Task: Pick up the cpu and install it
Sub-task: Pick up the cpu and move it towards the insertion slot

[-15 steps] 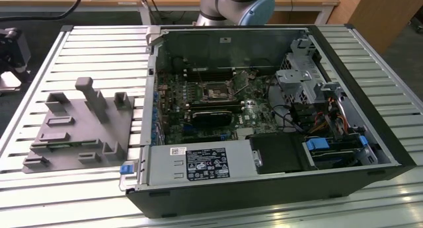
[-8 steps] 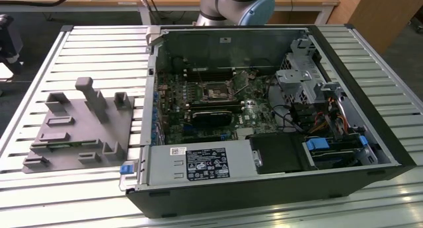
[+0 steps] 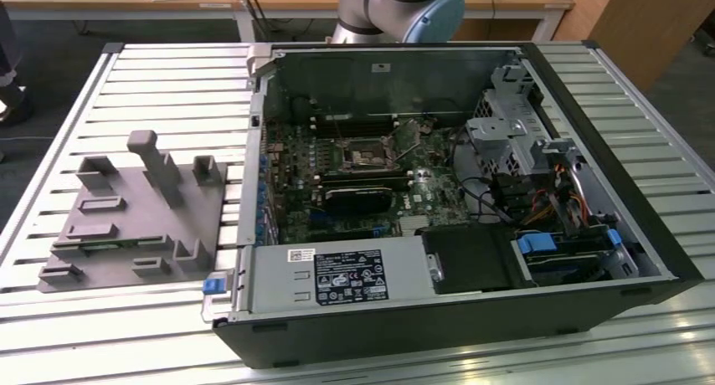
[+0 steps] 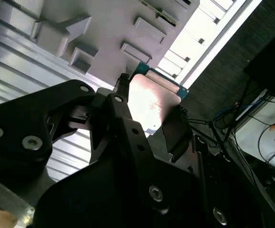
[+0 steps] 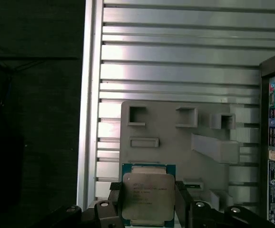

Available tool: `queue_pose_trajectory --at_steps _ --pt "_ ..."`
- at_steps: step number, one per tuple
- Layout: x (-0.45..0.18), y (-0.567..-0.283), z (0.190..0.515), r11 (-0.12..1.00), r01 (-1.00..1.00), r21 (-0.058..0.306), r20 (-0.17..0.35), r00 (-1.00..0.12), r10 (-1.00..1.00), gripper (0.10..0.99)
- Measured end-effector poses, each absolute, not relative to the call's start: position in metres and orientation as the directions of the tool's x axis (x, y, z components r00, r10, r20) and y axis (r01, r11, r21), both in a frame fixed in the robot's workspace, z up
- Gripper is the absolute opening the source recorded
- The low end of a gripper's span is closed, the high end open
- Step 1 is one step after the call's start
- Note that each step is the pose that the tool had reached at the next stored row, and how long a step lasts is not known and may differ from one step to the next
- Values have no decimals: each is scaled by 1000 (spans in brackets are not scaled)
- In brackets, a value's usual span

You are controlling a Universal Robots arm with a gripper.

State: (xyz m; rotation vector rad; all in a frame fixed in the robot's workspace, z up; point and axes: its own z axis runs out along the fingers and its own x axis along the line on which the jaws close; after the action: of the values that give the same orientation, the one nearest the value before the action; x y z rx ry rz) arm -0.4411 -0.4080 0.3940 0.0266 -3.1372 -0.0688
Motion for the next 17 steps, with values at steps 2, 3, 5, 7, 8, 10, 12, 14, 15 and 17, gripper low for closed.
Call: queue_pose_trajectory --at_steps 2,3,5,7,8,10,12,14,15,17 --pt "-441 -408 400 999 -17 44 3 -1000 -17 529" --pt "-441 -408 403 999 -17 44 3 -1000 -17 529" --pt "-441 -408 407 999 -17 44 3 -1000 -17 529" --pt "-441 -408 407 999 -17 44 3 -1000 -17 529" --pt "-441 -408 407 999 -17 44 3 -1000 -17 529" --pt "-441 -408 407 999 -17 44 3 -1000 -17 529" --pt "-439 -408 407 999 -17 44 3 -1000 -17 529" --pt "-435 -408 407 999 -17 44 3 -1000 -17 529" --pt "-432 -408 407 999 -17 44 4 -1000 -17 529" --pt "-426 -408 407 999 -16 44 4 -1000 -16 529"
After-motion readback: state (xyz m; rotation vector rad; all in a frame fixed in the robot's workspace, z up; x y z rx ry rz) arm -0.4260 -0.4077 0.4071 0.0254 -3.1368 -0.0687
